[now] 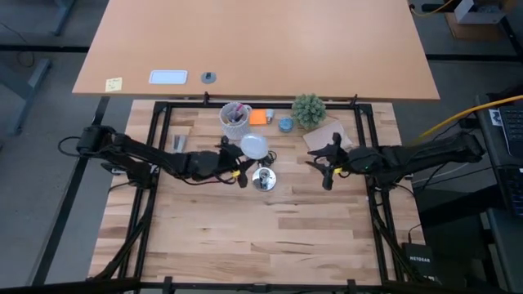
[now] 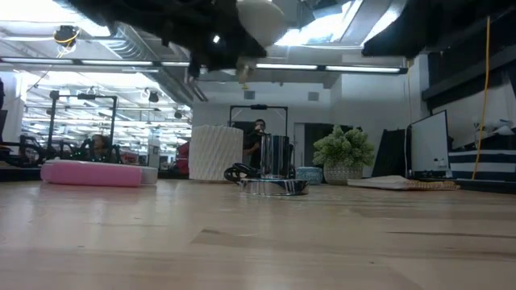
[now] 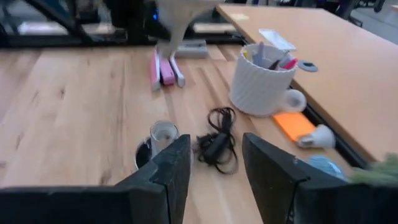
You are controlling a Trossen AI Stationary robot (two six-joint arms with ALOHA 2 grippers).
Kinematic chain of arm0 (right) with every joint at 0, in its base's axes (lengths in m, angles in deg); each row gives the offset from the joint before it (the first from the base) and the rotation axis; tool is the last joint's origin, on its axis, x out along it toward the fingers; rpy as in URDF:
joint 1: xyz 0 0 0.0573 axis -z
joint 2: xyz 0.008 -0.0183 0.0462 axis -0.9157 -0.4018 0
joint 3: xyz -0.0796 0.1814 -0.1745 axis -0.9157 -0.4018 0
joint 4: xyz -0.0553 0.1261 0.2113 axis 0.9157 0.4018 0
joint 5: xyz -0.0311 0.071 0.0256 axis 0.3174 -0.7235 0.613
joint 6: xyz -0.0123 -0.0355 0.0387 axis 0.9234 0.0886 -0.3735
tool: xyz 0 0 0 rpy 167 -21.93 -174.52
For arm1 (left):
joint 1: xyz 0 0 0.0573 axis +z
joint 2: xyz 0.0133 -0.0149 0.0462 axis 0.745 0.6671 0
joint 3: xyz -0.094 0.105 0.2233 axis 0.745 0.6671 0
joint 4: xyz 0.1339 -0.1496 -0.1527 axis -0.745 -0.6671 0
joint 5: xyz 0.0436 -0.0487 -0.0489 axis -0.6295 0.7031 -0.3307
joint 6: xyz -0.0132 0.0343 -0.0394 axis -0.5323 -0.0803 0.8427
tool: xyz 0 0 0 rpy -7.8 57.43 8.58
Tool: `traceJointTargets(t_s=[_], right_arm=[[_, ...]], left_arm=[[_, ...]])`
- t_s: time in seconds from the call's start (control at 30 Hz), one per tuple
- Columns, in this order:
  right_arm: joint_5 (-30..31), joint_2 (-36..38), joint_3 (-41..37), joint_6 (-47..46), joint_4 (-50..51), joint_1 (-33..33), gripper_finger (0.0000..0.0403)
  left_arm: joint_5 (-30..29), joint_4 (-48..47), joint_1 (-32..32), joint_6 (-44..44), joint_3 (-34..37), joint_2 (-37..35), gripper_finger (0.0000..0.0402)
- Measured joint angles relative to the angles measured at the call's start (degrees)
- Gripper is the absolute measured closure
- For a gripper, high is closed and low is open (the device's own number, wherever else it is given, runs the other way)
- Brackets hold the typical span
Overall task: Screw lightbulb
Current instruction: Insert the white light bulb into the silver lamp
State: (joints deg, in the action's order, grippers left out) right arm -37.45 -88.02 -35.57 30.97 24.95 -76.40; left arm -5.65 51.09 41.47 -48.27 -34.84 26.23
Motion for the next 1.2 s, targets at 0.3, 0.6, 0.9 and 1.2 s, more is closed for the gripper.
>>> traceJointTargets(t_s=[0.3,0.6,0.9,1.2], right_arm=[[2.8,-5.1,-14.6,-1.0,-28.9,0.0,0.0253],[2.6,-16.4,-16.0,-1.0,-41.9,2.2,0.0253],[-3.0,-26.9,-16.0,-1.0,-57.8,6.3,0.0253],[-3.0,-27.5,-16.0,-0.8,-56.4,6.5,0.0253]], left_arm=[[0.0,25.0,-1.1,-2.0,0.0,16.6,0.0249],[0.0,30.9,-1.2,1.6,-0.1,23.7,0.0249],[0.0,30.7,-1.2,0.3,-0.1,23.8,0.0249],[0.0,30.4,-1.1,0.6,-0.1,23.8,0.0249]])
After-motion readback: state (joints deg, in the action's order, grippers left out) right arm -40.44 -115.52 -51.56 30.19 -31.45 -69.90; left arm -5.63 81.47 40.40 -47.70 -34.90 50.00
